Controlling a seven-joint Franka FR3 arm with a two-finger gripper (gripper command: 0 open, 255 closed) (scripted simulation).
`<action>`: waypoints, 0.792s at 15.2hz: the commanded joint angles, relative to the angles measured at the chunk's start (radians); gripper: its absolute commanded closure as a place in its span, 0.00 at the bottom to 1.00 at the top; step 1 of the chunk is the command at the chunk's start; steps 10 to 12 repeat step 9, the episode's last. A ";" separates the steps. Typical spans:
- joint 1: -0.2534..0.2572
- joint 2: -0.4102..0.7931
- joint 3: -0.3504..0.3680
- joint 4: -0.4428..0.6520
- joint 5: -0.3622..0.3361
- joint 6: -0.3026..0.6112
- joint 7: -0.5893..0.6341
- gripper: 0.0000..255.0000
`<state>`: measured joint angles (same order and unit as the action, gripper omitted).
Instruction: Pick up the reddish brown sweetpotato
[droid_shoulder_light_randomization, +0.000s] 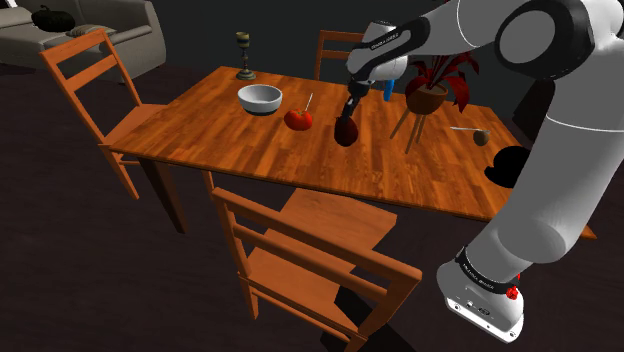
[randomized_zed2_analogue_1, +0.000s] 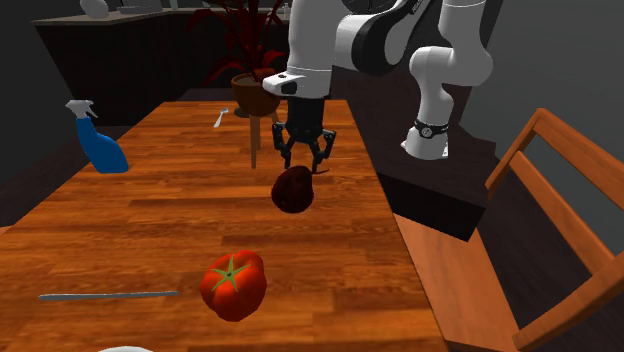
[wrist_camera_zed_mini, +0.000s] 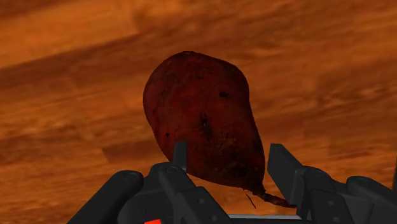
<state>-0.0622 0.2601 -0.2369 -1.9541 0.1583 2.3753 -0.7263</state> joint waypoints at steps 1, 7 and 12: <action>0.002 -0.015 -0.002 0.012 -0.008 -0.026 0.007 1.00; 0.005 -0.051 -0.008 0.049 -0.026 -0.096 0.022 1.00; 0.006 -0.051 -0.008 0.050 -0.026 -0.098 0.022 1.00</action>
